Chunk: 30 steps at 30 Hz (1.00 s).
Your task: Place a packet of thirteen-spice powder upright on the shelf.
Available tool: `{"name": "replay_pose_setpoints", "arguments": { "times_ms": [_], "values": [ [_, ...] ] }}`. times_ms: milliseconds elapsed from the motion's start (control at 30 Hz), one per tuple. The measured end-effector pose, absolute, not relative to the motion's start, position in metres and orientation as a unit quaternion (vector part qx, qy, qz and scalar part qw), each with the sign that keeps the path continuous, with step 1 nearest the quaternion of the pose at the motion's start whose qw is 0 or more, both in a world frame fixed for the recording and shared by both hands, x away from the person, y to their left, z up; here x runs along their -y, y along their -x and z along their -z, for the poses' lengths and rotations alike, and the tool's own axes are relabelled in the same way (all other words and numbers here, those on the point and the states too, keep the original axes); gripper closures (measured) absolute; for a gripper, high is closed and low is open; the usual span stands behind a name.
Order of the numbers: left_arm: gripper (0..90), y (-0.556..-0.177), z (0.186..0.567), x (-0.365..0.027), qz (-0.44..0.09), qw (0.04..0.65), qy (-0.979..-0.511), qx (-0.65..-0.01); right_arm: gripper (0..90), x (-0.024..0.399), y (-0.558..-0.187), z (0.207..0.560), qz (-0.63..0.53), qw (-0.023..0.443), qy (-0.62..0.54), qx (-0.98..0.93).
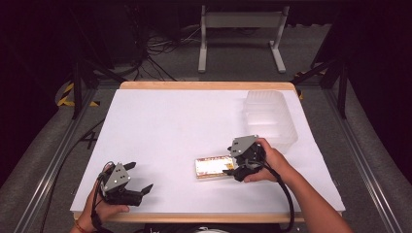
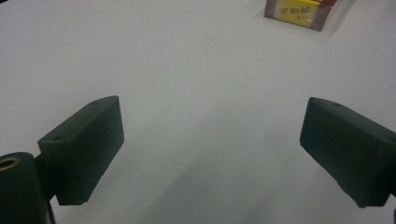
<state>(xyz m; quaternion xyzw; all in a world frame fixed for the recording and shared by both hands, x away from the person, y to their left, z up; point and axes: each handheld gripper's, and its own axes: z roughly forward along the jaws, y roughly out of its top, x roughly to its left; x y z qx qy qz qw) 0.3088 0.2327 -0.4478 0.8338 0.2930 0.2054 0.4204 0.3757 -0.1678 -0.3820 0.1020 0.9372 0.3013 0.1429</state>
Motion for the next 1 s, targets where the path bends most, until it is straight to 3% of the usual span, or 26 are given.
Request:
{"name": "replay_pose_setpoints", "arguments": {
  "times_ms": [1000],
  "values": [
    [6.9,-0.296,0.450,-0.242,-0.209,0.414,-0.835,-0.294,23.0,0.078,-0.394,0.403,-0.201,0.065,-0.015,-0.977]
  ]
}}
